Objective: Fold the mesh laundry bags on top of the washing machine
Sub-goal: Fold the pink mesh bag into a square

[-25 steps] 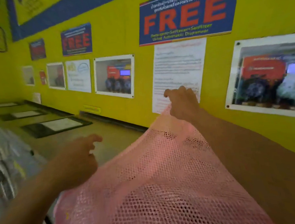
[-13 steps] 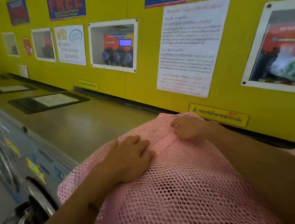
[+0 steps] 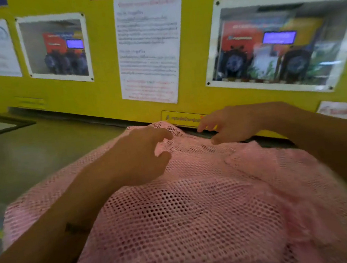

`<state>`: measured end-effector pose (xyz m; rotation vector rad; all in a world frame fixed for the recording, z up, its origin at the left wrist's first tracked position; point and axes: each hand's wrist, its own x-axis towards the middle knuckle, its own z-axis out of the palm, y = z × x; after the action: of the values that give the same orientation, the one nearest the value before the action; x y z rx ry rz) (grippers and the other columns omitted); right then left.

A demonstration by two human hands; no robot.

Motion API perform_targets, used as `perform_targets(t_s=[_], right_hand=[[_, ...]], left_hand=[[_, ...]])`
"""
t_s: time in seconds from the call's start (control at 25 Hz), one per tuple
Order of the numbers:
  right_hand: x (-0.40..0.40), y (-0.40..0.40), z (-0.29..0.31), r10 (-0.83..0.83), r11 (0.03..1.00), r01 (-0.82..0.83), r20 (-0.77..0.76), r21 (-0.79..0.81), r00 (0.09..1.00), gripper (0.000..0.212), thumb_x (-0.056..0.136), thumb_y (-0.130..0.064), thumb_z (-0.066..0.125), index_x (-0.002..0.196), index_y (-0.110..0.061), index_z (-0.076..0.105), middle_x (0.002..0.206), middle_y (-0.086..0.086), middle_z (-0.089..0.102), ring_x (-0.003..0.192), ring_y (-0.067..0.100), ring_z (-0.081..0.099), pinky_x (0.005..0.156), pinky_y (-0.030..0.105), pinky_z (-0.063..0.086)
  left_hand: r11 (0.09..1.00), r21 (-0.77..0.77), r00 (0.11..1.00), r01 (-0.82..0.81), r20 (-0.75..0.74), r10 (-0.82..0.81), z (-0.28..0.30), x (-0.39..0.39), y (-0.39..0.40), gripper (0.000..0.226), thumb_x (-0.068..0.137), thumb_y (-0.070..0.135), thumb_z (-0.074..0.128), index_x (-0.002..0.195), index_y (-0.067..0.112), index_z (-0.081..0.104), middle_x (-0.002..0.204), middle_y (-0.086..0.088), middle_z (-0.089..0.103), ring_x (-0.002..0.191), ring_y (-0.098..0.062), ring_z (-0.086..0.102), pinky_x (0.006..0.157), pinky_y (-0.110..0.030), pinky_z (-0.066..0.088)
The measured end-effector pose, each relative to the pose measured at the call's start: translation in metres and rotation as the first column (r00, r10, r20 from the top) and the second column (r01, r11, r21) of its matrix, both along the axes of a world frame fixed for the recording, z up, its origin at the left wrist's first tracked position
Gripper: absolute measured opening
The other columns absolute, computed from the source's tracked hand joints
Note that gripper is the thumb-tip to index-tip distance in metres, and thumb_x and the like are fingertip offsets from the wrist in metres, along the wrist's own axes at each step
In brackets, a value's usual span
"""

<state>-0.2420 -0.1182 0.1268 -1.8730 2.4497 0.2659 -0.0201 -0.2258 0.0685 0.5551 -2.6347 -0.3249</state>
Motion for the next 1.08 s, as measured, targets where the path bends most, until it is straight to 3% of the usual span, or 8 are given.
perform_targets(t_s=[0.28,0.36,0.48,0.64,0.72,0.84,0.92,1.08], right_hand=[[-0.052,0.144,0.014,-0.223,0.973,0.224,-0.025,0.06,0.975,0.047,0.094,-0.034,0.058,0.138,-0.032,0.044,0.129,-0.003,0.058,0.103,0.016,0.056,0.086,0.028,0.043],[-0.065,0.163,0.007,-0.174,0.985,0.174,0.014,0.007,0.985,0.043,0.093,-0.03,0.059,0.135,-0.03,0.05,0.125,-0.005,0.061,0.099,0.013,0.056,0.08,0.025,0.041],[-0.071,0.163,-0.008,-0.021,0.991,0.033,0.094,-0.133,0.995,0.037,0.091,-0.022,0.059,0.128,-0.025,0.058,0.12,-0.005,0.065,0.094,0.009,0.055,0.079,0.026,0.044],[-0.057,0.133,-0.034,0.075,0.979,-0.015,0.293,-0.202,0.953,0.037,0.091,-0.029,0.063,0.127,-0.021,0.059,0.105,-0.007,0.062,0.088,0.009,0.062,0.069,0.023,0.049],[-0.052,0.12,-0.05,0.005,0.992,0.037,0.335,-0.118,0.942,0.045,0.087,-0.036,0.065,0.129,-0.023,0.053,0.114,-0.003,0.059,0.091,0.014,0.064,0.073,0.031,0.056],[-0.05,0.113,-0.063,-0.063,0.991,0.095,0.312,-0.09,0.948,0.046,0.087,-0.023,0.059,0.13,-0.023,0.045,0.119,0.004,0.054,0.091,0.019,0.06,0.075,0.037,0.058],[-0.057,0.116,-0.061,-0.056,0.964,0.161,0.426,-0.213,0.903,0.039,0.088,-0.016,0.056,0.125,-0.02,0.045,0.113,0.006,0.053,0.087,0.02,0.06,0.066,0.035,0.057],[-0.091,0.139,-0.037,-0.05,0.854,0.383,0.678,-0.351,0.733,0.025,0.088,-0.004,0.05,0.112,-0.012,0.049,0.1,0.013,0.059,0.079,0.029,0.07,0.061,0.039,0.062]], left_hand=[[0.955,0.102,0.96,0.278,-0.064,-0.272,0.024,-0.059,0.119,0.019,0.088,0.038,0.06,0.107,0.037,0.063,0.101,0.017,0.066,0.097,-0.006,0.062,0.09,-0.035,0.051],[0.954,0.133,0.963,0.269,-0.028,-0.268,0.025,-0.069,0.147,0.005,0.087,0.038,0.061,0.086,0.034,0.063,0.085,0.015,0.066,0.083,-0.006,0.063,0.079,-0.036,0.054],[0.973,0.137,0.978,0.186,0.074,-0.197,0.027,-0.073,0.188,0.019,0.087,0.04,0.062,0.071,0.03,0.057,0.065,0.011,0.057,0.062,-0.005,0.055,0.063,-0.029,0.043],[0.98,0.195,0.957,-0.03,0.288,-0.028,0.017,-0.064,0.228,0.018,0.083,0.049,0.064,0.091,0.034,0.057,0.079,0.013,0.063,0.074,-0.006,0.061,0.072,-0.03,0.049],[0.978,0.142,0.938,-0.152,0.333,0.098,0.003,-0.063,0.239,0.044,0.079,0.054,0.065,0.115,0.037,0.048,0.096,0.008,0.063,0.087,-0.012,0.06,0.081,-0.034,0.05],[0.958,0.027,0.921,-0.287,0.283,0.268,-0.016,-0.072,0.244,0.067,0.079,0.053,0.064,0.136,0.035,0.034,0.119,-0.001,0.062,0.1,-0.021,0.06,0.09,-0.041,0.051],[0.951,0.02,0.934,-0.31,0.196,0.3,-0.024,-0.076,0.246,0.052,0.086,0.037,0.061,0.133,0.033,0.04,0.119,-0.004,0.064,0.093,-0.02,0.062,0.082,-0.039,0.054],[0.962,0.111,0.945,-0.249,-0.188,0.266,-0.004,-0.07,0.242,0.032,0.096,0.013,0.046,0.122,0.031,0.053,0.073,0.007,0.058,0.05,-0.007,0.051,0.044,-0.021,0.037]])
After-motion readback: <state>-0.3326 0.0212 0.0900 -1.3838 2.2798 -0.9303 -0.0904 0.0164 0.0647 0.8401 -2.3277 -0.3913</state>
